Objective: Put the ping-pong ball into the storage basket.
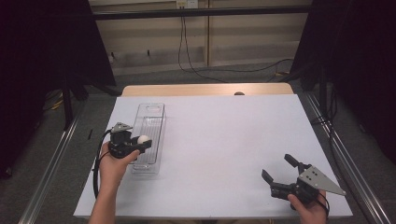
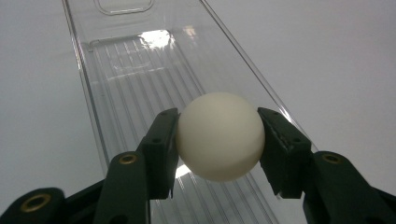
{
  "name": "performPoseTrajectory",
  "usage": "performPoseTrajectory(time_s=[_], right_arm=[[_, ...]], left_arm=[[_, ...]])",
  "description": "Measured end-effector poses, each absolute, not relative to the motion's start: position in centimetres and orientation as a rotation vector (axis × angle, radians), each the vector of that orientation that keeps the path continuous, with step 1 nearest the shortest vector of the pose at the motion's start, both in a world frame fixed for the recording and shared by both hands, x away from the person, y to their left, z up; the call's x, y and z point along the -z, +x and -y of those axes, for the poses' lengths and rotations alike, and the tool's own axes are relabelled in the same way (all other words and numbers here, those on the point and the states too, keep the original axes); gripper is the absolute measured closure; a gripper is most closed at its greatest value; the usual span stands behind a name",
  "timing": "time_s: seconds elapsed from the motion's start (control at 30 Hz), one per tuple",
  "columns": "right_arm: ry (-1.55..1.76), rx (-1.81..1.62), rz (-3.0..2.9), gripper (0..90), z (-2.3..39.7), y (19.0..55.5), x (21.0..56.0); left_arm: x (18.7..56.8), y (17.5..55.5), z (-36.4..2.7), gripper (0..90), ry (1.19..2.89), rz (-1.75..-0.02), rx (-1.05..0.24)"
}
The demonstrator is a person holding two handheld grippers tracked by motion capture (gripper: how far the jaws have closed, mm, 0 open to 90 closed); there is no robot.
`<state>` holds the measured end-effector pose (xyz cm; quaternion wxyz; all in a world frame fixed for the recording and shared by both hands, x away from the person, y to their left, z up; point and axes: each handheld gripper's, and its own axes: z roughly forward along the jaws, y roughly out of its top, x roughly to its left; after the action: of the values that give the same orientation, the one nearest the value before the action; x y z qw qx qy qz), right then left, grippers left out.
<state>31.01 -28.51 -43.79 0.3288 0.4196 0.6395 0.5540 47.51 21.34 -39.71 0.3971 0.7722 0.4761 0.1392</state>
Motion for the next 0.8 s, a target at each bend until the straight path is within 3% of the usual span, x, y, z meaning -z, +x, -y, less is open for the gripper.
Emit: performPoseTrajectory(time_s=[0.8], right_arm=[[1.100, -1.450, -1.669, 3.2, 28.48, 31.03, 43.80]], left_arm=[[39.90, 47.63, -21.26, 51.0, 1.968, -1.194, -0.374]])
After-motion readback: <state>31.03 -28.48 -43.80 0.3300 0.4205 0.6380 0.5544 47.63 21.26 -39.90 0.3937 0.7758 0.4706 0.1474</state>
